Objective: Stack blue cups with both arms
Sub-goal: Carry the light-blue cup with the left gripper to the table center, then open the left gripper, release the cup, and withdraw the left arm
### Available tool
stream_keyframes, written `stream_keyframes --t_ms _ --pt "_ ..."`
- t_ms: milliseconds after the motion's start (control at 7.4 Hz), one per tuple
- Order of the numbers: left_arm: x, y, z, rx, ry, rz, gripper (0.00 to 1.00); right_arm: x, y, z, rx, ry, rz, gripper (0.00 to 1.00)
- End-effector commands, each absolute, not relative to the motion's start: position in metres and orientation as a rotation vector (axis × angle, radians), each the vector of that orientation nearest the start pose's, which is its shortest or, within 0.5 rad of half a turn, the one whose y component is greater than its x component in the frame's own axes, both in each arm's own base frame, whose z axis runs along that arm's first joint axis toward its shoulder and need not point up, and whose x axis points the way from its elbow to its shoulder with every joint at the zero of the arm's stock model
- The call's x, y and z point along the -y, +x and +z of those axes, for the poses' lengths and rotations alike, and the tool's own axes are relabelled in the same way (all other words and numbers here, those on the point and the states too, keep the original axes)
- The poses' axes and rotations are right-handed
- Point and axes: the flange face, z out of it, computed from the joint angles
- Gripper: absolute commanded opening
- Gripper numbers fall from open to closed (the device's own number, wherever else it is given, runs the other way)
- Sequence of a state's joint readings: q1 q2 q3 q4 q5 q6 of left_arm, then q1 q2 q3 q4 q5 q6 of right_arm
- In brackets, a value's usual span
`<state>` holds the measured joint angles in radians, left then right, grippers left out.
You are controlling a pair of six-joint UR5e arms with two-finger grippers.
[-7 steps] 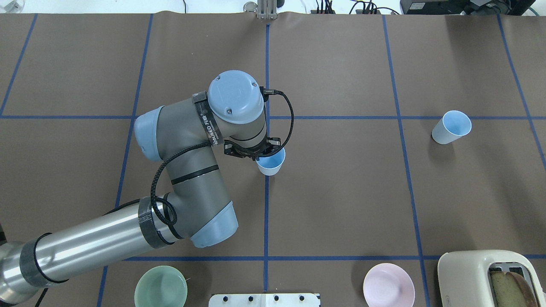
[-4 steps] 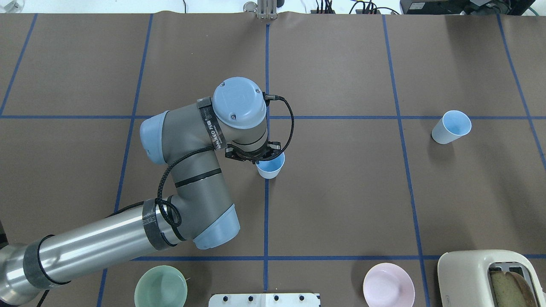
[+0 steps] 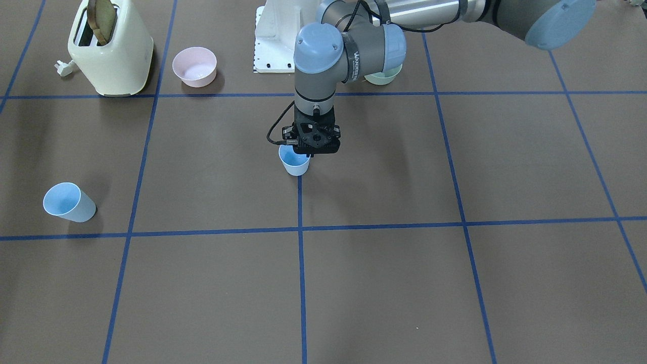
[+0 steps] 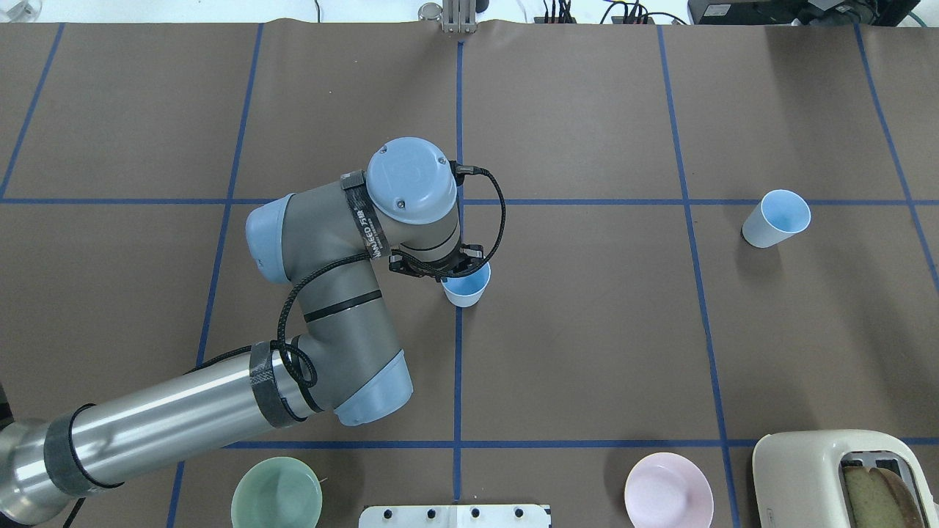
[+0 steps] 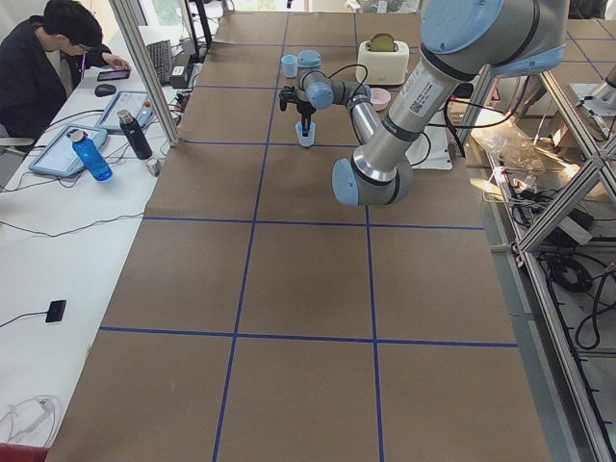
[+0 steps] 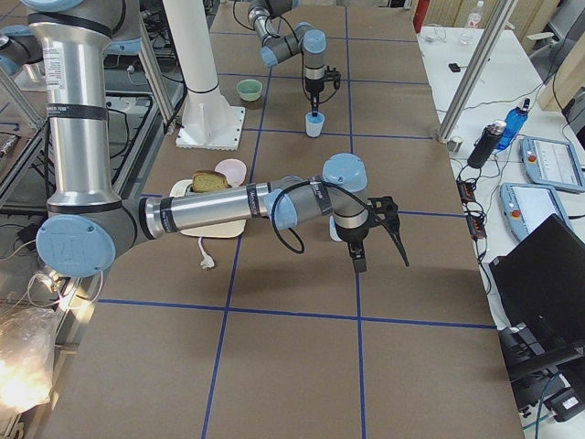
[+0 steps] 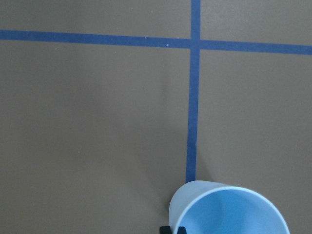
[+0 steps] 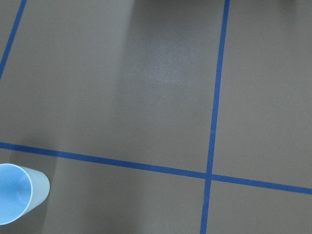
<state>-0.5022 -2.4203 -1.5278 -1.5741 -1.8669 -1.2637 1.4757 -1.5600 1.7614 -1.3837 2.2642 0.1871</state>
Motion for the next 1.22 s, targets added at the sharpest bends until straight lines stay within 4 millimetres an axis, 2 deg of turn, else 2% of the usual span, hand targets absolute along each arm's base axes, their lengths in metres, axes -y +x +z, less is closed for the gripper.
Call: stream_keyframes --t_ms 0,135,270,405,541,676,811,946,1081 --pt "0.443 0.588 0.155 -0.851 0.063 -0.063 0.39 0.515 0.021 0.543 0.729 0.271 -0.047 1.0" --pt "0.444 0.587 0.155 -0.851 0.064 -0.065 0.54 0.515 0.021 0.544 0.729 0.269 -0.046 1.0" --pt "0.448 0.576 0.147 -0.867 0.078 -0.073 0.74 0.515 0.021 0.544 0.729 0.269 -0.046 1.0" --pt "0.47 0.546 0.143 -0.872 0.105 -0.103 0.97 0.515 0.021 0.544 0.729 0.269 -0.046 1.0" --pt "0.478 0.512 0.166 -0.863 0.143 -0.067 0.98 0.516 0.021 0.543 0.729 0.271 -0.047 1.0" --pt "0.496 0.459 0.189 -0.838 0.185 -0.022 0.98 0.516 0.021 0.543 0.73 0.27 -0.045 1.0" --pt "0.524 0.394 0.209 -0.831 0.166 0.025 0.98 0.516 0.021 0.541 0.733 0.268 -0.034 1.0" --pt "0.556 0.318 0.233 -0.807 0.174 0.087 0.98 0.516 0.017 0.538 0.758 0.265 -0.04 1.0" --pt "0.584 0.252 0.27 -0.752 0.205 0.157 0.98 0.516 0.008 0.527 0.812 0.255 -0.038 1.0"
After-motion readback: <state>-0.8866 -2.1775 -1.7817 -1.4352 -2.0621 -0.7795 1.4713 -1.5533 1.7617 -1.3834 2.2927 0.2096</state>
